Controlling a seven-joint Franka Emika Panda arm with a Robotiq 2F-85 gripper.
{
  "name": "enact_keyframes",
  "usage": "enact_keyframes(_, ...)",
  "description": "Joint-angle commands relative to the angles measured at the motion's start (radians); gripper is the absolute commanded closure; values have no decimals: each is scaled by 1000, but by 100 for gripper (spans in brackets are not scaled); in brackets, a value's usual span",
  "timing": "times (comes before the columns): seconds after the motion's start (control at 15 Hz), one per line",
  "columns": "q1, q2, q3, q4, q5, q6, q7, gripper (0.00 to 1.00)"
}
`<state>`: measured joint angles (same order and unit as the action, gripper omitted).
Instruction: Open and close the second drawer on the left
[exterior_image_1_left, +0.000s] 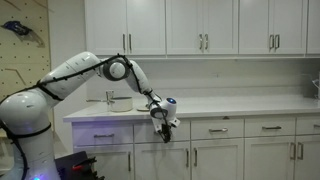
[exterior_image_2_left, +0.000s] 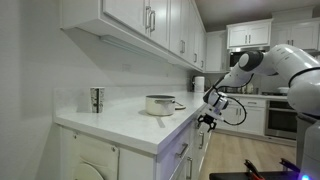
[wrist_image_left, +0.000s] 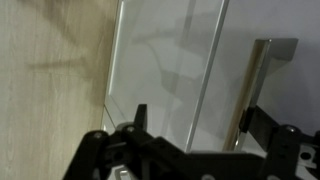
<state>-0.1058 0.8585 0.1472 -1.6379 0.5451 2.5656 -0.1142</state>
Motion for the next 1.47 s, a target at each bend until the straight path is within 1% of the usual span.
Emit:
enact_keyframes(0.0, 12, 18, -10, 34, -61, -5, 81, 0)
enact_keyframes(0.07, 12, 20, -10, 36, -71, -6, 93, 25)
enact_keyframes(0.13, 12, 20, -10, 38, -78, -7, 104, 26)
enact_keyframes(0.67, 34, 5, -33, 48, -103, -9, 182, 86)
enact_keyframes(0.73, 32, -1, -35, 41, -100, -9, 191, 92)
enact_keyframes(1.13, 19, -26, -49, -1, -69, 9, 231, 95)
enact_keyframes(1.27, 14, -36, -51, -18, -57, 16, 239, 94)
enact_keyframes(1.4, 4, -45, -47, -34, -42, 27, 239, 95)
